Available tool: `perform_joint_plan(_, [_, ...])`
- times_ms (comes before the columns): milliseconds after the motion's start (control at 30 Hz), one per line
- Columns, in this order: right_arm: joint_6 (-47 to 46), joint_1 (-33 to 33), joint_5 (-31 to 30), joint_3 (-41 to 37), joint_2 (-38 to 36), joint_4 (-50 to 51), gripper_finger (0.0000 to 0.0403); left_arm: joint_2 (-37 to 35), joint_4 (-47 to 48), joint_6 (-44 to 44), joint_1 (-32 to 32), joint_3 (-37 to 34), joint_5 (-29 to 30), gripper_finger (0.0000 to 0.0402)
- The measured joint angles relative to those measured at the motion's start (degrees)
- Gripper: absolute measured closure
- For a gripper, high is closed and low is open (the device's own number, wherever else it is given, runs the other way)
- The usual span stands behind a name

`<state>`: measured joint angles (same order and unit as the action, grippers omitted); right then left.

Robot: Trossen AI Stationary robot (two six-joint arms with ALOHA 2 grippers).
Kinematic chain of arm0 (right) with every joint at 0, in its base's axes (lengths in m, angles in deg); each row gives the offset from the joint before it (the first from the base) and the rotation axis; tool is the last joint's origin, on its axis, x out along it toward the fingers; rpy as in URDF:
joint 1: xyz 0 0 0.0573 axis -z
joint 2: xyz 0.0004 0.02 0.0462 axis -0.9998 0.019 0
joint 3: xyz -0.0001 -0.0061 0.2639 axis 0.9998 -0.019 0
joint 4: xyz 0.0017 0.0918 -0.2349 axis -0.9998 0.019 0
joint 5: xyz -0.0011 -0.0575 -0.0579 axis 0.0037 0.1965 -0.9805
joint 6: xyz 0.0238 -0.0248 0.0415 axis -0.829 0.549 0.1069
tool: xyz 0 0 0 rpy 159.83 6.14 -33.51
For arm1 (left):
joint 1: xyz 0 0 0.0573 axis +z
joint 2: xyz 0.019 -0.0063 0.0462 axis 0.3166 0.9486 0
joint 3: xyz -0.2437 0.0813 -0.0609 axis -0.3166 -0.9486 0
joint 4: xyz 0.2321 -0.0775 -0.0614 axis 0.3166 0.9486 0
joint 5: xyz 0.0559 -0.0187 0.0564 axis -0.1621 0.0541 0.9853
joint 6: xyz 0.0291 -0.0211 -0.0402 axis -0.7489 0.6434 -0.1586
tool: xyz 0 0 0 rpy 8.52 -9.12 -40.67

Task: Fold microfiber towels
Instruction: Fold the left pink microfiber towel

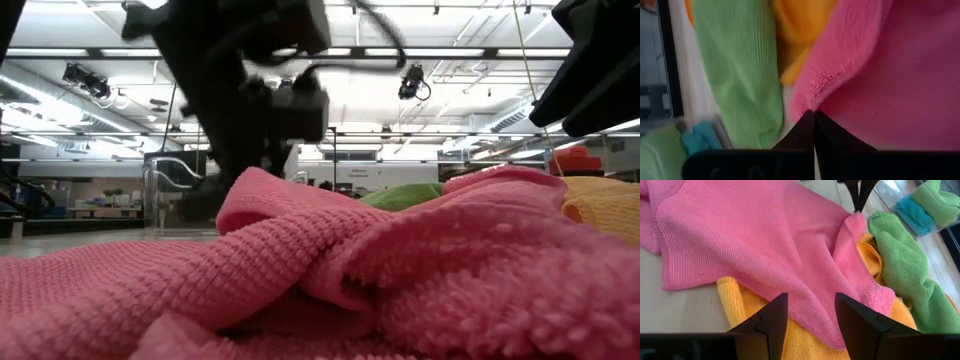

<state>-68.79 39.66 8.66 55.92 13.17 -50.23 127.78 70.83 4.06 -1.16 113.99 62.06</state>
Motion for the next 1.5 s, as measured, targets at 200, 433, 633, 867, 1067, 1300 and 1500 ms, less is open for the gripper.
perform_joint_plan(200, [1.2, 0.0, -0.3, 0.0, 0.0, -0.7, 0.023, -1.5, 9.8, 1.6, -2.4, 7.6, -2.6, 0.0397])
perform_joint_plan(433, [2.6, 0.0, -1.3, 0.0, 0.0, -2.9, 0.023, -1.5, 15.9, 14.1, -2.0, 16.4, -16.0, 0.039])
perform_joint_plan(633, [5.7, 0.4, -5.8, 0.0, 0.0, -7.7, 0.023, -1.5, 21.7, 20.2, -2.4, 23.2, -17.8, 0.0397])
perform_joint_plan(867, [11.0, 1.2, -6.4, 0.0, 0.0, -12.7, 0.0225, -1.6, 18.2, 26.1, -0.1, 29.4, -28.8, 0.0389])
perform_joint_plan(1067, [13.7, -2.2, -1.2, 0.0, 0.5, -20.3, 0.0211, -1.5, 14.8, 30.3, 4.0, 29.5, -36.1, 0.0395])
perform_joint_plan(1300, [17.6, -3.8, -0.4, 0.0, 5.6, -30.2, 0.0209, -1.5, 10.7, 27.0, 9.3, 29.5, -39.9, 0.0387])
perform_joint_plan(1500, [13.8, -3.4, -2.5, 0.0, 6.2, -28.3, 0.0209, -1.8, 2.1, 23.3, 12.8, 29.5, -41.4, 0.0392])
